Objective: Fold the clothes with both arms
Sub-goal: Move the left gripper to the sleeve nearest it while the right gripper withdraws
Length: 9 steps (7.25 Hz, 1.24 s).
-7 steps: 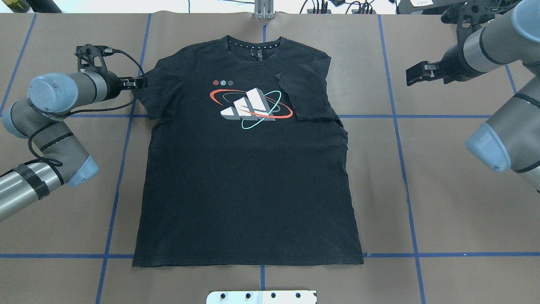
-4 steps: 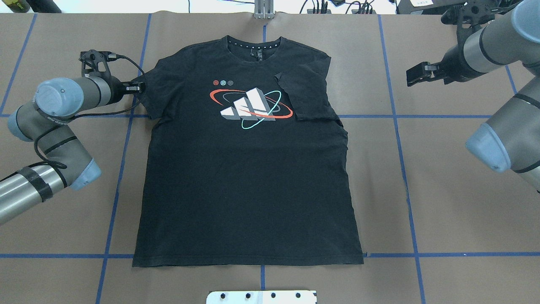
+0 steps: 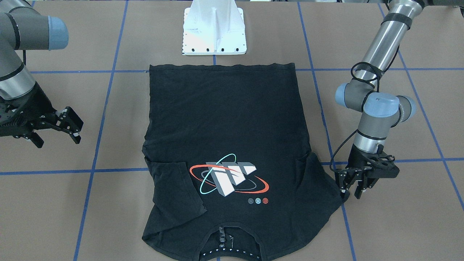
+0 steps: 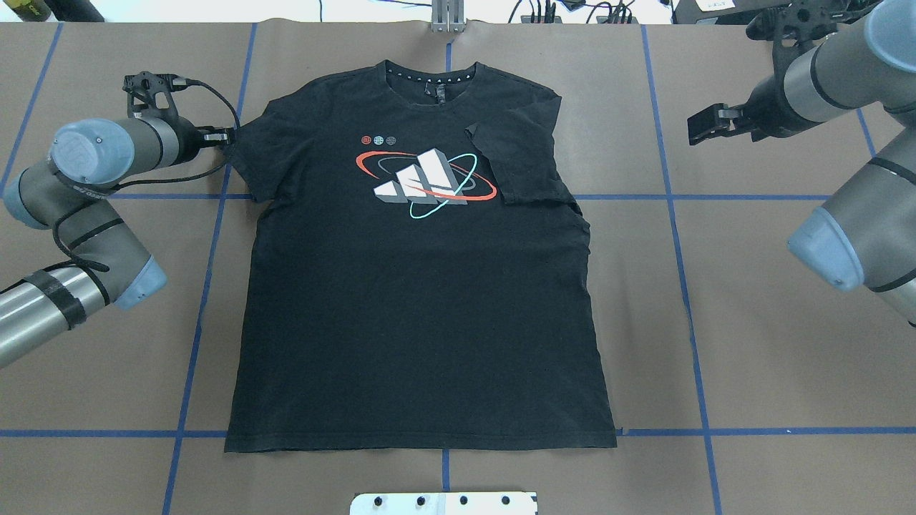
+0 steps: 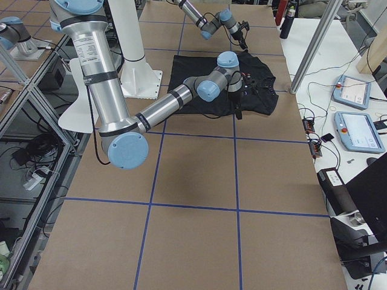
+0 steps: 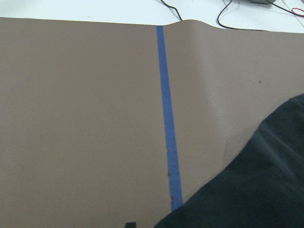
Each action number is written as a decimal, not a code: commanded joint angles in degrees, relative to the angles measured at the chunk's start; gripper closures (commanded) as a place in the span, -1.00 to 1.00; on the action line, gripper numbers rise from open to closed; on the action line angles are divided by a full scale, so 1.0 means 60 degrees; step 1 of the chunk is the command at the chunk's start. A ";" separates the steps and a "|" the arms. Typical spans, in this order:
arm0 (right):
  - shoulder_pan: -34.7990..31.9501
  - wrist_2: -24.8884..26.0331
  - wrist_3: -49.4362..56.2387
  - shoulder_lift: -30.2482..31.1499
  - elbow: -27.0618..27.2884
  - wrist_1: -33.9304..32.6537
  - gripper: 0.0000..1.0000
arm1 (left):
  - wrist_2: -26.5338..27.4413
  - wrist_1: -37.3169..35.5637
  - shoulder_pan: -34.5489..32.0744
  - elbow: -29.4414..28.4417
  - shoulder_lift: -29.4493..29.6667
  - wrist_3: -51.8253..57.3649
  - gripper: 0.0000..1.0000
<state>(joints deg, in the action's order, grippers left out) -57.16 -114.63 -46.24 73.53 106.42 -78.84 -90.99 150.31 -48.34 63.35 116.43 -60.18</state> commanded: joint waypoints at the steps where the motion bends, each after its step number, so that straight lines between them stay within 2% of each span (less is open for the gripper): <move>1: 0.0005 0.0017 0.0002 -0.0009 -0.0011 0.0000 -1.00 | -0.0011 0.0012 -0.0016 -0.0114 0.0105 0.0011 -0.07; 2: 0.0005 0.0017 0.0002 -0.0009 -0.0011 0.0000 -1.00 | -0.0011 0.0012 -0.0001 -0.0143 0.0178 0.0026 -0.06; 4: 0.0005 0.0032 0.0002 -0.0024 -0.0055 0.0000 -1.00 | -0.0040 0.0012 0.0028 -0.0143 0.0179 0.0040 0.23; 9: 0.0020 0.0047 -0.0071 -0.0038 -0.0084 0.0000 -1.00 | -0.0085 0.0041 0.0043 -0.0100 0.0121 0.0230 0.23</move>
<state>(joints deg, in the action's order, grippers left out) -57.05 -114.35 -46.56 73.30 105.97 -78.84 -91.49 150.47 -48.09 62.67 117.32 -59.41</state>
